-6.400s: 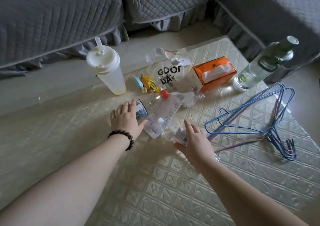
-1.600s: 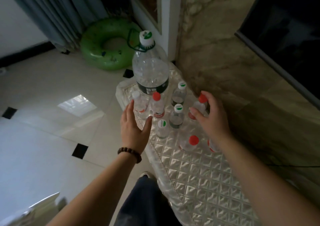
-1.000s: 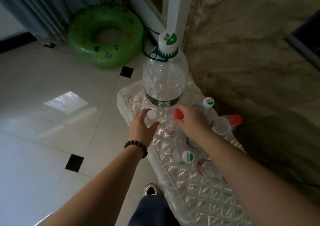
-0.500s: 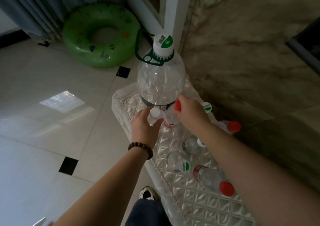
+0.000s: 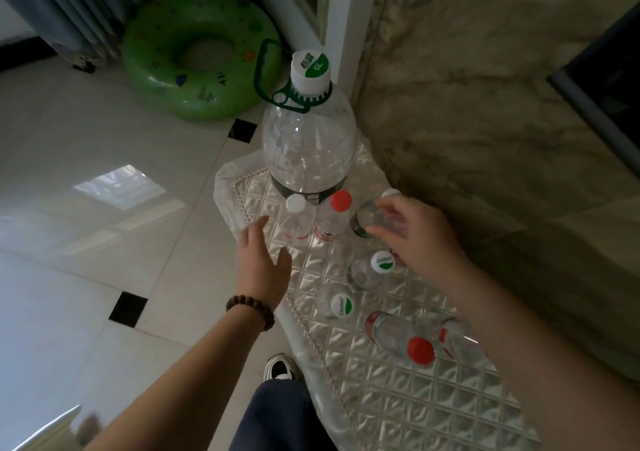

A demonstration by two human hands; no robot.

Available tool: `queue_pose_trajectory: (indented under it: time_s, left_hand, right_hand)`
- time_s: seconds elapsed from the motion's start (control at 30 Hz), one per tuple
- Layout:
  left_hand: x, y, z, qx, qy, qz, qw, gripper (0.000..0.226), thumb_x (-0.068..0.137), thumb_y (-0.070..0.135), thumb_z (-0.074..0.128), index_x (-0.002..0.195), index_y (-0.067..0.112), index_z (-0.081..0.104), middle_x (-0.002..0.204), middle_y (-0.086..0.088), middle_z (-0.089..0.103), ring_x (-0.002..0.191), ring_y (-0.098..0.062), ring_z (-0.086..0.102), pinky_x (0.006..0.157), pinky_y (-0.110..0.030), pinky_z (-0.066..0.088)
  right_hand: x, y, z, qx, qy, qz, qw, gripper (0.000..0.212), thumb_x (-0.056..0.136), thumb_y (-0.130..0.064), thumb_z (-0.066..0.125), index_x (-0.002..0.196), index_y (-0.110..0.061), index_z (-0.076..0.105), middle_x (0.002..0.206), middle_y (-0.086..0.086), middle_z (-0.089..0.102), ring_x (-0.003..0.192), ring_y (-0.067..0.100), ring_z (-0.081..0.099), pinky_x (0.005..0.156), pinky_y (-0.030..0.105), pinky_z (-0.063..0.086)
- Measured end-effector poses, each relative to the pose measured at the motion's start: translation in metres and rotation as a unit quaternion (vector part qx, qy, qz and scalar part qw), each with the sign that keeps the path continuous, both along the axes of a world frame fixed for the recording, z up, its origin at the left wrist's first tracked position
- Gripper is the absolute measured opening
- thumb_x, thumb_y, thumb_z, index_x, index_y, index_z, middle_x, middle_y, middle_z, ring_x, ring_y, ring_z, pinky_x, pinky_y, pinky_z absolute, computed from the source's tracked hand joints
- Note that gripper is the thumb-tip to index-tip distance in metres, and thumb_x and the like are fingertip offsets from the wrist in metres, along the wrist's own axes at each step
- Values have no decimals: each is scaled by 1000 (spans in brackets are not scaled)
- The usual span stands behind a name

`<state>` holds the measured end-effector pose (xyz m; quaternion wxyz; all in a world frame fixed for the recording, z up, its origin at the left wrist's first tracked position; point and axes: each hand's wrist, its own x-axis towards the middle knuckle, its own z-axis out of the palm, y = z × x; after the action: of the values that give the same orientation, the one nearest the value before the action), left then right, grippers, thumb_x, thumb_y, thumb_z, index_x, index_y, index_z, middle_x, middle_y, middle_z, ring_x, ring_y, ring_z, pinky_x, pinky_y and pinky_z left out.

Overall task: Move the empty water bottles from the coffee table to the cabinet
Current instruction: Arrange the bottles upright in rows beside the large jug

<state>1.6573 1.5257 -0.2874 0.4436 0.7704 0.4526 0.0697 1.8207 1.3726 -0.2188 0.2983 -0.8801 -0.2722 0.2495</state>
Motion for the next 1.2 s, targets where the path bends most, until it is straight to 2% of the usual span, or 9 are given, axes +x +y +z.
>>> queue_pose_trajectory:
  time_s: [0.1,0.23,0.3,0.43,0.57,0.7,0.87,1.03,1.2]
  left_hand:
    - [-33,-29,5,-12,-27,-48,998,60,80,4,63,134,20,42,137,0,38,122,-12,40,106,-39,40]
    - [-45,-69,-7,-45,5,-167,985,79,76,27,73,142,29,31,147,3,28,134,-14,32,111,-36,34]
    - [-36,-83,-13,-60,11,-159,985,83,75,36,76,144,30,29,149,3,28,136,-14,31,110,-31,31]
    - [-20,-96,-21,-40,-5,-101,994,63,77,33,75,133,26,46,136,3,49,122,-16,48,101,-26,37]
    - [-28,-100,-27,-55,-20,-73,996,57,74,33,77,124,28,52,125,4,56,110,-16,56,95,-40,49]
    - [-43,-106,-30,-59,-18,-69,996,58,72,32,79,124,28,52,123,4,56,108,-16,58,92,-42,51]
    - [-45,-110,-30,-52,-7,-72,996,62,73,34,78,127,32,49,129,5,52,111,-17,56,95,-39,50]
    - [-45,-113,-29,-43,-8,-80,996,61,74,32,78,127,33,49,132,8,49,114,-13,54,97,-33,48]
    - [-45,-111,-30,-51,-12,-86,995,61,72,33,79,126,33,50,131,10,48,115,-12,53,98,-35,48]
  right_hand:
    - [-11,-26,-11,-50,24,28,998,54,76,-35,76,124,-22,57,119,2,62,108,17,60,90,37,52]
    - [-29,-39,-30,-92,68,53,992,61,76,-32,77,130,-24,50,125,3,59,116,21,55,94,34,47]
    - [-35,-38,-37,-87,61,50,993,52,81,-28,73,128,-23,52,123,4,60,114,21,56,92,32,47]
    - [-38,-39,-41,-69,56,44,995,38,85,-28,68,119,-21,55,112,5,64,103,20,60,87,38,51]
    - [-44,-53,-43,-71,63,73,993,30,82,-27,70,109,-21,57,103,5,63,95,20,61,82,38,52]
    - [-53,-62,-46,-76,56,89,992,30,79,-24,73,103,-21,55,95,0,60,91,19,61,76,32,50]
    - [-44,-55,-28,-84,68,80,991,55,77,-44,72,124,-24,51,112,-6,57,102,14,57,84,32,50]
    - [-5,-22,-16,28,-135,-14,990,48,82,-33,69,123,-15,54,125,7,53,110,20,53,86,25,42]
    - [25,8,-38,-70,-46,8,996,55,85,-27,66,135,-17,46,137,11,50,125,29,48,103,44,43]
